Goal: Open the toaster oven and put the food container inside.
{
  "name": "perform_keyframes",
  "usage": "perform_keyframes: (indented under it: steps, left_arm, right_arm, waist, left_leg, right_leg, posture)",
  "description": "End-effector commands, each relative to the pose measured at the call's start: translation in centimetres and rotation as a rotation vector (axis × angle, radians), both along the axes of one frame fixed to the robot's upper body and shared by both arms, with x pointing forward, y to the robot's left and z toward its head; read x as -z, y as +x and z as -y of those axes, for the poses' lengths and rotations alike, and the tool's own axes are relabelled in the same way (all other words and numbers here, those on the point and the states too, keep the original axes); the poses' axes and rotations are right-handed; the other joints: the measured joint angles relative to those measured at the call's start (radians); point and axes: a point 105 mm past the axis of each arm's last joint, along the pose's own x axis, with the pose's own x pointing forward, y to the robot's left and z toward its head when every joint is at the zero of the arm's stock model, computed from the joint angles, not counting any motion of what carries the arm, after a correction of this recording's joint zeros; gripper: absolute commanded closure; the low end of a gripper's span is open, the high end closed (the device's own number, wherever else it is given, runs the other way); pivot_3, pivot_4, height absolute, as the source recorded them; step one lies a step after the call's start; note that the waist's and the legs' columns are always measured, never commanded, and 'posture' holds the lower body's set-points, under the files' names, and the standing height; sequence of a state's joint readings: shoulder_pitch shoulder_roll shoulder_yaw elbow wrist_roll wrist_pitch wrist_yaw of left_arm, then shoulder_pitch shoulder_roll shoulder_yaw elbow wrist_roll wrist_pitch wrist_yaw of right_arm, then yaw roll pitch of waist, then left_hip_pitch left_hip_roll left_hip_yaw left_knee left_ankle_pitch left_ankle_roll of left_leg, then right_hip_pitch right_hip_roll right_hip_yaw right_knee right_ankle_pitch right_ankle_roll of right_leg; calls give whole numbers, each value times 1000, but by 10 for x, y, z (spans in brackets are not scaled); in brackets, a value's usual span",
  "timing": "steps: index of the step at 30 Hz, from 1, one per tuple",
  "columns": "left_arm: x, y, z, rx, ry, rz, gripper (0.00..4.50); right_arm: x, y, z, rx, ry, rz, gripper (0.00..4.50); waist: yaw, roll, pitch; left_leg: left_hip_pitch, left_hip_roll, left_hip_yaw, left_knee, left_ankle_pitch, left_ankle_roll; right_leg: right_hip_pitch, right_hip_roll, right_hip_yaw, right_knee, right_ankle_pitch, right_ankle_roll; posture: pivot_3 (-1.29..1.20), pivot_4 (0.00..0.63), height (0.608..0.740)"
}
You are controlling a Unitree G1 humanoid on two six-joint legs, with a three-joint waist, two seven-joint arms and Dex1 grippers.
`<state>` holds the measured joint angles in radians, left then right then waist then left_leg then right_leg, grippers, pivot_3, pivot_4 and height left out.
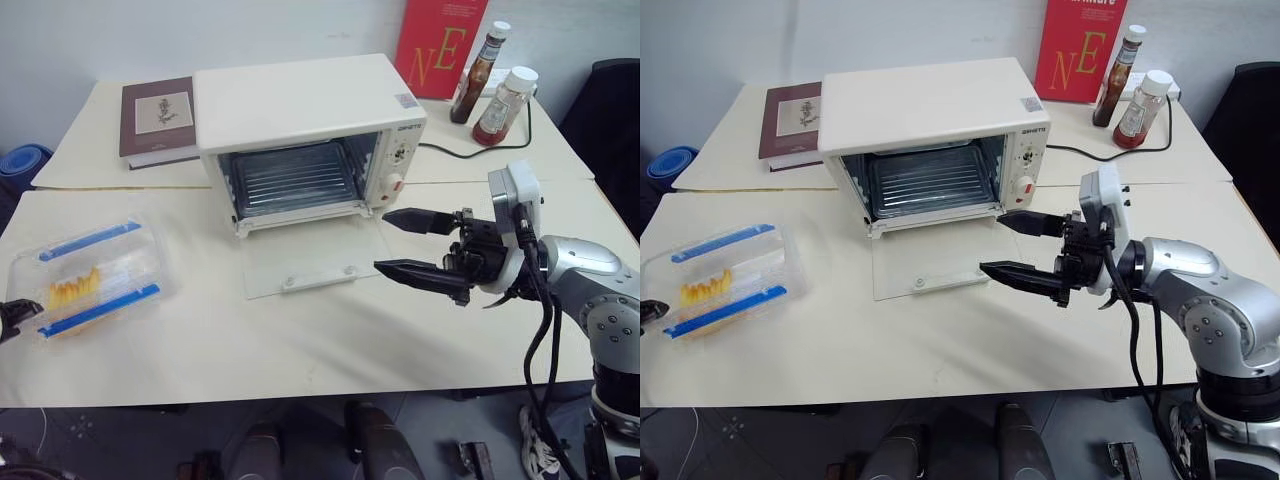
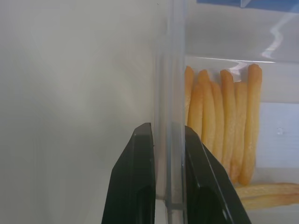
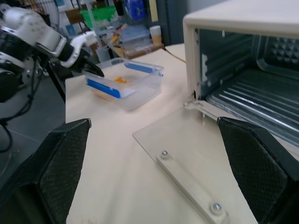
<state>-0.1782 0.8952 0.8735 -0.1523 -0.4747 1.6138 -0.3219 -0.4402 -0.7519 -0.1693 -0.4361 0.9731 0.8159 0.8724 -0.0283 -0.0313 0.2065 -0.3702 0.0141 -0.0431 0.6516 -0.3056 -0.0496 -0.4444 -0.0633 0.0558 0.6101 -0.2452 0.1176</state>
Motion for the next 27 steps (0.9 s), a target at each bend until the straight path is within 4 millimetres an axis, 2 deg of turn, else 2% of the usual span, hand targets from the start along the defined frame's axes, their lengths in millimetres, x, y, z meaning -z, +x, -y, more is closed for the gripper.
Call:
perform_keyframes:
  steps: [1, 4, 6, 10, 12, 17, 21, 27]
  left_arm:
    - [-19, -7, 41, 225, 41, 107, 4258]
    - [-22, -12, 58, 295, 37, 139, 4258]
    - [-25, -8, 73, 350, 30, 170, 4258]
    - [-47, 18, 104, 425, 19, 303, 4258]
    - [-51, 31, 124, 477, 10, 325, 4258]
    - [-53, 61, 160, 516, -7, 320, 4258]
    - [-51, 74, 182, 510, -15, 293, 4258]
    - [-45, 71, 214, 481, -120, 211, 4258]
  right_arm:
    - [-6, -1, 12, 51, 7, 22, 0]
    - [-4, 1, 20, 96, 8, 14, 0]
    - [-2, -1, 26, 116, 2, 5, 0]
    - [7, -16, 30, 82, -47, -9, 0]
    - [11, -19, 31, 87, -69, -7, 0]
    - [14, -25, 32, 106, -66, -4, 0]
    - [14, -25, 36, 159, -49, 21, 0]
    - [13, -21, 39, 240, -6, 51, 0]
  waist:
    - [1, 0, 0]
    - [4, -1, 0]
    - [4, -1, 0]
    - [8, -1, 0]
    - [10, -2, -1]
    - [6, -3, -1]
    - [0, -3, -1]
    - [7, -3, -1]
  left_leg:
    - [0, 0, 0, 0, 0, 0]
    - [0, 0, -1, 1, 0, 0]
    - [0, 0, -1, 1, 0, 0]
    - [1, -1, -1, 3, 0, 1]
    - [0, -1, -2, 4, 0, 1]
    - [1, -2, -1, 5, 0, 1]
    - [1, -1, -1, 5, 0, 1]
    - [0, -1, -1, 6, 0, 0]
  right_leg:
    - [0, 0, 0, -1, 0, 0]
    - [0, -1, 0, 0, 0, 0]
    - [1, 0, 0, 0, 0, -1]
    - [2, 2, 0, 1, 0, -1]
    - [2, 2, 0, 2, 1, 0]
    - [3, 2, 1, 2, 1, 1]
    - [2, 2, 2, 2, 2, 2]
    - [2, 2, 3, 3, 2, 2]
  posture:
    - [0, 150, 740]
    - [0, 150, 740]
    - [0, 150, 740]
    - [0, 150, 740]
    - [0, 150, 740]
    - [0, 150, 740]
    - [0, 150, 740]
    - [0, 150, 740]
